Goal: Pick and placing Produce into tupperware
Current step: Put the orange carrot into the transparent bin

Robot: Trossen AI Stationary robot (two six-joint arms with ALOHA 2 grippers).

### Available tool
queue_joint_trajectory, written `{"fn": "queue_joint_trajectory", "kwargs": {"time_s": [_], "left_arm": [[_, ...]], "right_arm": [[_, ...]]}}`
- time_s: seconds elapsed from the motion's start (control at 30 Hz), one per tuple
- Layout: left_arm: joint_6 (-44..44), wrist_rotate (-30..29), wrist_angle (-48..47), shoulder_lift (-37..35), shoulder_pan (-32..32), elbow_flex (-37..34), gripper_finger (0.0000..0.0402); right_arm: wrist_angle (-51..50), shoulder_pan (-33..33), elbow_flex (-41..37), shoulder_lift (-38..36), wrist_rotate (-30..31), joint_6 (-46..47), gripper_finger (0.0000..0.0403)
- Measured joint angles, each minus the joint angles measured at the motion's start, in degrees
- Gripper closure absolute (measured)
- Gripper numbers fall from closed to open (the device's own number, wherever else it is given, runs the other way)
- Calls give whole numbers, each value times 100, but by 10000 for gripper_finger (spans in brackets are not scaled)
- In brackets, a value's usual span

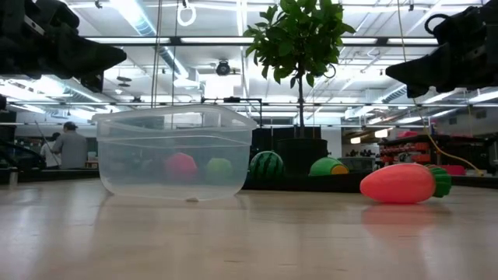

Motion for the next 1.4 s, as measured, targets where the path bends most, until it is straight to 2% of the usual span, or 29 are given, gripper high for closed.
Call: {"fn": "queue_joint_trajectory", "kwargs": {"time_s": [0.23,0.33,0.47,0.67,0.83,0.97,1.1,1.27,1.4], "left_arm": [[1,-1,-2,1,0,2,376],[1,-2,-2,1,0,2,375],[1,-2,-2,0,0,2,370],[1,-2,-3,-1,0,2,371],[4,-2,-4,1,0,2,381],[5,-2,-4,1,0,2,383],[5,-2,-4,2,0,2,377],[3,-2,-4,0,0,2,370],[3,-2,-4,-1,0,2,372]], "right_arm": [[9,0,-2,1,100,559,366],[45,0,-1,1,234,698,346],[182,0,-2,1,269,999,285],[245,69,559,3,7,666,177],[244,288,1270,234,-644,534,137],[207,558,1726,849,-647,513,135],[-153,848,2384,1853,-617,333,141],[-1715,1205,3657,3138,-618,-46,143],[-2959,1377,4692,4015,-616,66,143]]}}
